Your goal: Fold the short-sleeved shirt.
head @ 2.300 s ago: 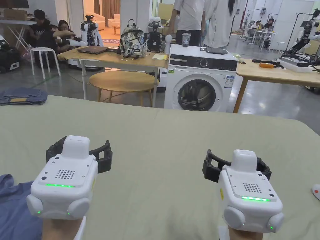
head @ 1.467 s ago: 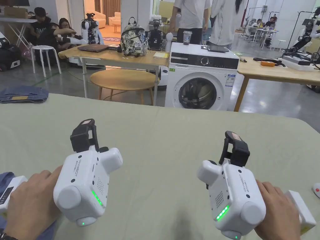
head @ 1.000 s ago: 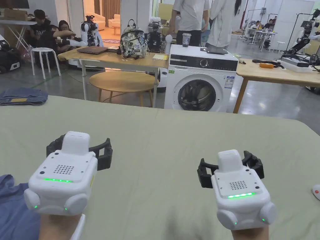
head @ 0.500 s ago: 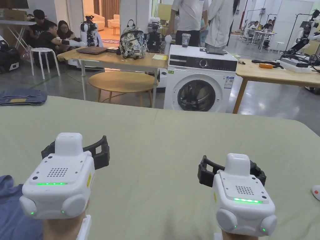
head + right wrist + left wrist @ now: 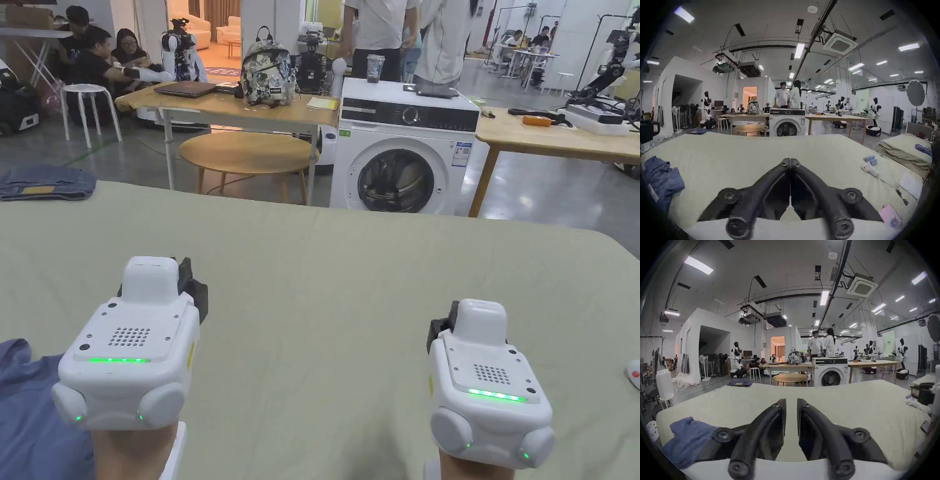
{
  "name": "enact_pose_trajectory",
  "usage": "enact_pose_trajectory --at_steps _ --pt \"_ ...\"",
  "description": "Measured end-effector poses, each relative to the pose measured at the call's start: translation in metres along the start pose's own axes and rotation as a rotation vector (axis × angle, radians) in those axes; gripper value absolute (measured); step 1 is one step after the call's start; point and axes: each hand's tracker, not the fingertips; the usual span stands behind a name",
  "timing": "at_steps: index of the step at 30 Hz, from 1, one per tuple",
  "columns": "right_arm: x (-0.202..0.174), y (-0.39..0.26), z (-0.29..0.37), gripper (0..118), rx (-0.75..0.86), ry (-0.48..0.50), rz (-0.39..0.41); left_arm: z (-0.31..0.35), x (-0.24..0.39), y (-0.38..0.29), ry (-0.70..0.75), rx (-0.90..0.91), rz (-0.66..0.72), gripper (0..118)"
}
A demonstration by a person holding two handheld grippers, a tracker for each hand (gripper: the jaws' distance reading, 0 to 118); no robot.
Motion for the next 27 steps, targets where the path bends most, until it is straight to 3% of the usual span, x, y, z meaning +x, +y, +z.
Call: enact_pose_trajectory --at_steps 2,14,17,27 --pt "0.000 0.003 0.001 0 -0.018 0.029 -0.017 0.001 0.003 -0.001 0.006 -0.005 -0.028 0" --pt "-0.010 0.008 0.010 0 -0.033 0.053 0.041 -0.001 -0.009 0.000 0.031 -0.100 -0.071 0" --pt "-0.022 0.008 0.010 0 -0.036 0.085 0.041 0.004 -0.029 0.000 0.054 -0.125 -0.103 0" --pt "-0.095 0.001 0.009 0 -0.072 0.264 0.062 0.034 -0.146 -0.005 0.192 -0.311 -0.030 0"
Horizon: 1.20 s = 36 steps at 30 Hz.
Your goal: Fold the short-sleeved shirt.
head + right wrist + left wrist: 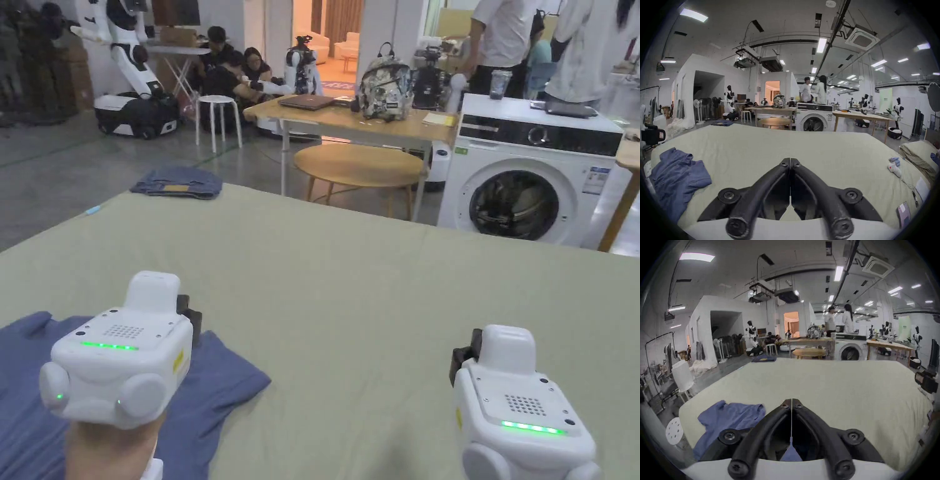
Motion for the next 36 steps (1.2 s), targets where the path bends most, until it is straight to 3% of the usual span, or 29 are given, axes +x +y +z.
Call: enact_pose_trajectory --at_steps 5,9,14,16,17,18,19,21,24,26,28,29,30,36 --pt "-0.031 -0.012 -0.012 0 -0.025 0.060 0.024 0.001 -0.065 -0.020 0.013 -0.255 0.031 0" --pt "-0.047 -0.021 -0.014 0 -0.049 0.100 0.038 -0.014 -0.110 -0.040 -0.043 -0.426 0.139 0" --pt "-0.053 -0.027 -0.015 0 -0.078 0.114 0.059 -0.044 -0.133 -0.056 -0.072 -0.589 0.165 0" --pt "-0.052 -0.029 -0.016 0 -0.087 0.111 0.061 -0.055 -0.136 -0.061 -0.093 -0.615 0.188 30" --pt "-0.053 -0.032 -0.018 0 -0.092 0.108 0.063 -0.063 -0.136 -0.064 -0.086 -0.636 0.197 54" --pt "-0.052 -0.033 -0.018 0 -0.096 0.104 0.064 -0.070 -0.135 -0.067 -0.091 -0.663 0.207 60" --pt "-0.050 -0.034 -0.019 0 -0.100 0.100 0.066 -0.076 -0.136 -0.070 -0.111 -0.681 0.225 58" --pt "-0.049 -0.036 -0.020 0 -0.108 0.093 0.068 -0.092 -0.131 -0.079 -0.062 -0.743 0.181 70" --pt "-0.043 -0.039 -0.020 0 -0.122 0.079 0.069 -0.102 -0.119 -0.096 -0.044 -0.781 0.117 70" --pt "-0.038 -0.043 -0.024 0 -0.129 0.069 0.070 -0.096 -0.107 -0.094 -0.020 -0.732 0.056 64" --pt "-0.035 -0.044 -0.023 0 -0.133 0.061 0.068 -0.089 -0.103 -0.095 -0.044 -0.711 0.026 30" --pt "-0.035 -0.043 -0.022 0 -0.137 0.057 0.067 -0.086 -0.101 -0.096 -0.071 -0.698 0.035 5" --pt "-0.034 -0.044 -0.022 0 -0.140 0.056 0.065 -0.086 -0.100 -0.097 -0.060 -0.700 0.029 0" --pt "-0.028 -0.047 -0.014 0 -0.152 0.047 0.061 -0.074 -0.103 -0.098 -0.043 -0.628 0.044 0"
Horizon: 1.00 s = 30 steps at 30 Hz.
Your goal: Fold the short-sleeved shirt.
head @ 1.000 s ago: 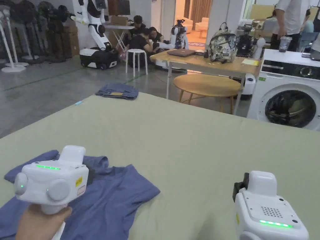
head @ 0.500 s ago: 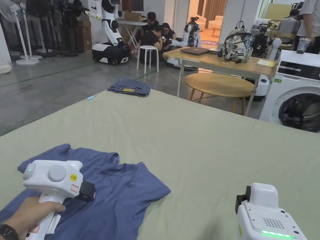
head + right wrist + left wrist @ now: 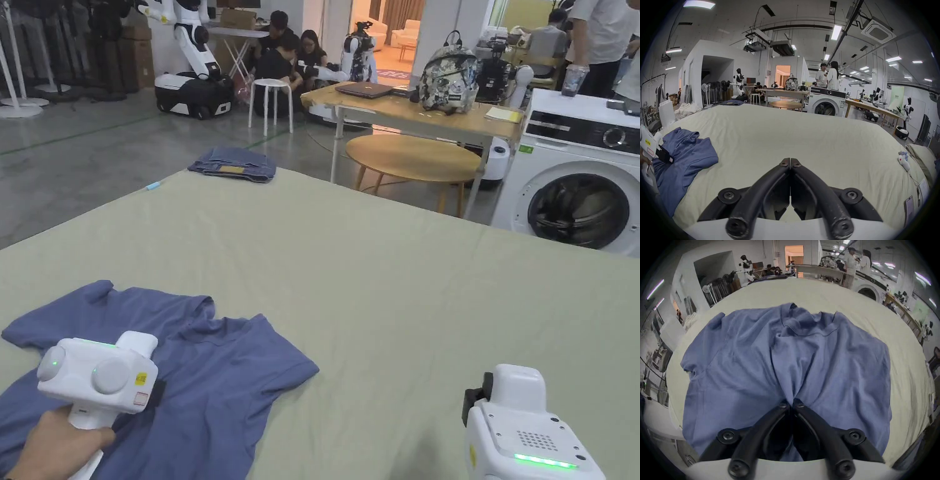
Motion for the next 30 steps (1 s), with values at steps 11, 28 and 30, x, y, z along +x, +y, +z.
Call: enact_pose_trajectory --at_steps 11,28,30 --pt "0.028 0.005 0.010 0 0.051 -0.039 -0.034 0.090 0.012 0.054 -0.047 0.383 0.028 0" --pt "0.100 0.022 0.055 0 0.129 -0.165 -0.080 0.214 0.188 0.174 -0.402 0.722 -0.178 0" --pt "0.111 0.021 0.061 0 0.133 -0.184 -0.083 0.216 0.224 0.178 -0.445 0.722 -0.222 0"
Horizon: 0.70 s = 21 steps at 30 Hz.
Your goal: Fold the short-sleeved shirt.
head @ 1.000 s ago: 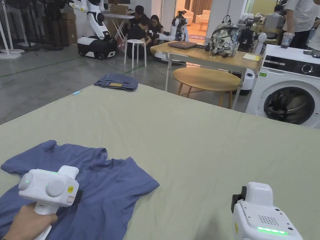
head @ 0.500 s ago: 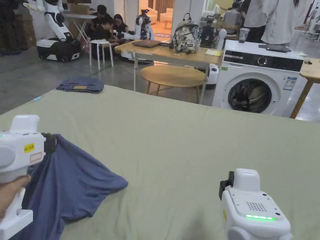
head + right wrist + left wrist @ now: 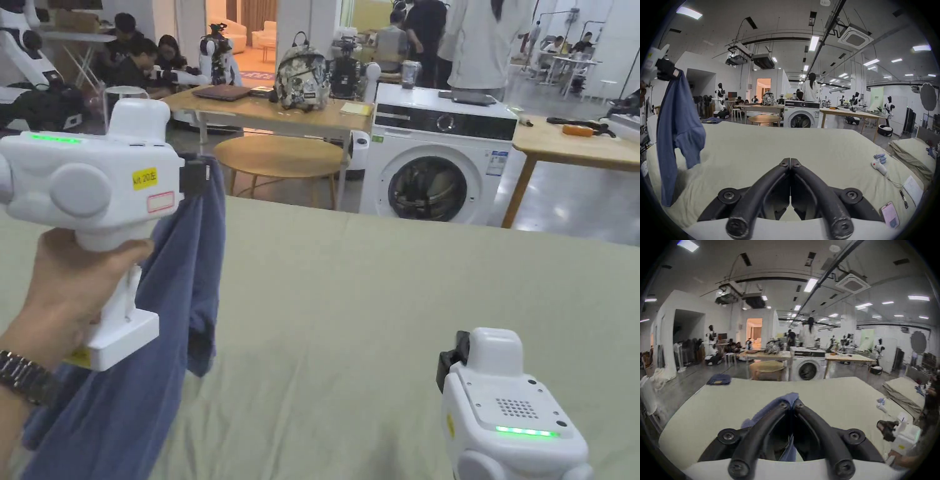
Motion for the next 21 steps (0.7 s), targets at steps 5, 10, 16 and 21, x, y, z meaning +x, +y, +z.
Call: enact_pose_trajectory --at_steps 5,10,16,21 --pt "0.029 0.000 0.008 0 0.005 -0.055 -0.005 -0.046 0.075 -0.002 -0.175 -0.033 -0.015 0" --pt "0.059 -0.004 0.017 0 -0.001 -0.116 -0.026 -0.081 0.164 -0.033 -0.341 -0.121 -0.056 0" --pt "0.085 -0.014 0.026 0 -0.020 -0.167 -0.041 -0.107 0.241 -0.102 -0.451 -0.279 -0.099 0" --pt "0.098 -0.023 0.030 0 -0.039 -0.193 -0.048 -0.111 0.258 -0.154 -0.480 -0.362 -0.090 0"
